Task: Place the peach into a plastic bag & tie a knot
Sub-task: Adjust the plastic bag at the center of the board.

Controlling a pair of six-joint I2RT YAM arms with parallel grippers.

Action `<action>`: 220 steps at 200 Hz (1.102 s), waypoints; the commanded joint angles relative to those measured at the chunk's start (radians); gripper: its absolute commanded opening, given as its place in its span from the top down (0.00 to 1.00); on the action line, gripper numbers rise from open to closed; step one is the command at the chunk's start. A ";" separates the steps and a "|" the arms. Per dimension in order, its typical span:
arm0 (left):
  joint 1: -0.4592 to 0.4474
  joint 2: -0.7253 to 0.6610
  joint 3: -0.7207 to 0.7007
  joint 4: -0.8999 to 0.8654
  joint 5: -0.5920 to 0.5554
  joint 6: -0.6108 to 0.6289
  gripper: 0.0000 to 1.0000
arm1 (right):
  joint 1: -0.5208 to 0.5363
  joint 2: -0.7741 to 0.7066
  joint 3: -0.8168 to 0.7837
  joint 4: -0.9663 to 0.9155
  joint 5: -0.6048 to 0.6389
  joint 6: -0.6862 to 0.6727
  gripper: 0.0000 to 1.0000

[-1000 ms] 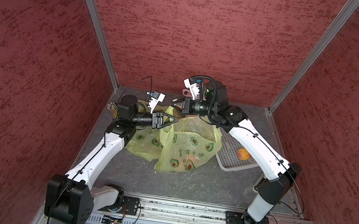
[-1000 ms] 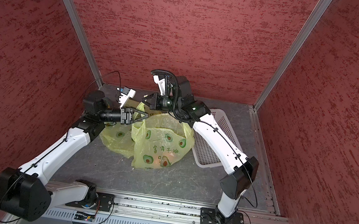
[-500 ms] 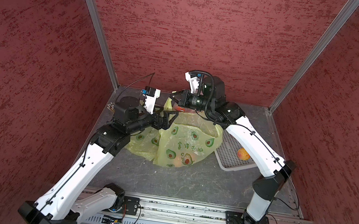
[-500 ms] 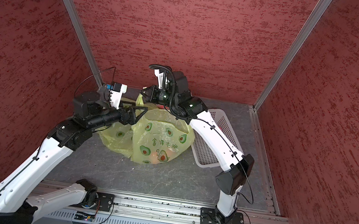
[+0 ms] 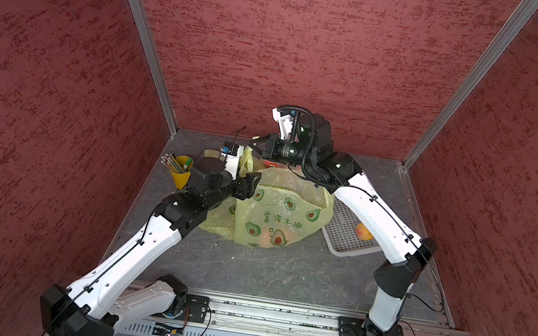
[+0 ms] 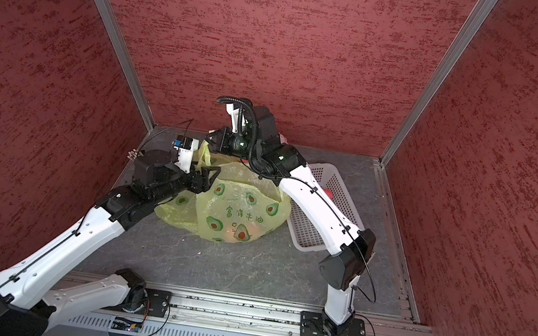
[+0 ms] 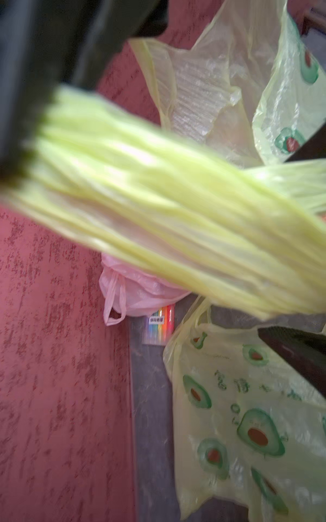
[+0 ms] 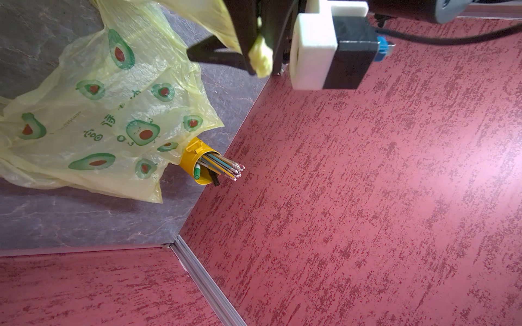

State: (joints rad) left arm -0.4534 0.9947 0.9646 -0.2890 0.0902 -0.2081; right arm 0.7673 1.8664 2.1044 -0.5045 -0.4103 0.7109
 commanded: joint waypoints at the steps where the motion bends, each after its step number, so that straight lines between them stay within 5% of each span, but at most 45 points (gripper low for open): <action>1: 0.022 -0.064 -0.053 0.175 0.138 -0.008 0.51 | 0.004 -0.007 0.032 -0.005 0.031 0.003 1.00; 51: 0.089 -0.065 -0.076 0.212 0.253 -0.044 0.89 | -0.003 -0.007 0.052 -0.028 0.021 -0.034 1.00; 66: 0.116 -0.053 -0.075 0.214 0.279 -0.061 1.00 | -0.010 -0.018 0.094 -0.101 0.078 -0.095 0.71; 85: 0.150 -0.036 -0.068 0.211 0.313 -0.076 1.00 | -0.025 -0.062 0.142 -0.230 0.194 -0.188 0.46; 112: 0.200 -0.020 -0.064 0.221 0.363 -0.101 1.00 | -0.050 -0.158 0.153 -0.397 0.334 -0.286 0.28; 149: 0.238 -0.001 -0.060 0.212 0.385 -0.116 1.00 | -0.050 -0.275 0.105 -0.658 0.489 -0.314 0.22; 187: 0.249 0.017 -0.054 0.208 0.396 -0.114 1.00 | -0.050 -0.469 -0.107 -0.629 0.386 -0.327 0.17; 220: 0.251 0.017 -0.052 0.204 0.400 -0.114 1.00 | -0.048 -0.473 -0.159 -0.627 0.392 -0.329 0.16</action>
State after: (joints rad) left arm -0.2100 1.0130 0.8936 -0.1028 0.4713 -0.3183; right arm 0.7162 1.3705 1.9766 -1.1152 -0.0166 0.4000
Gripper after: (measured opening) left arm 0.046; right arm 0.842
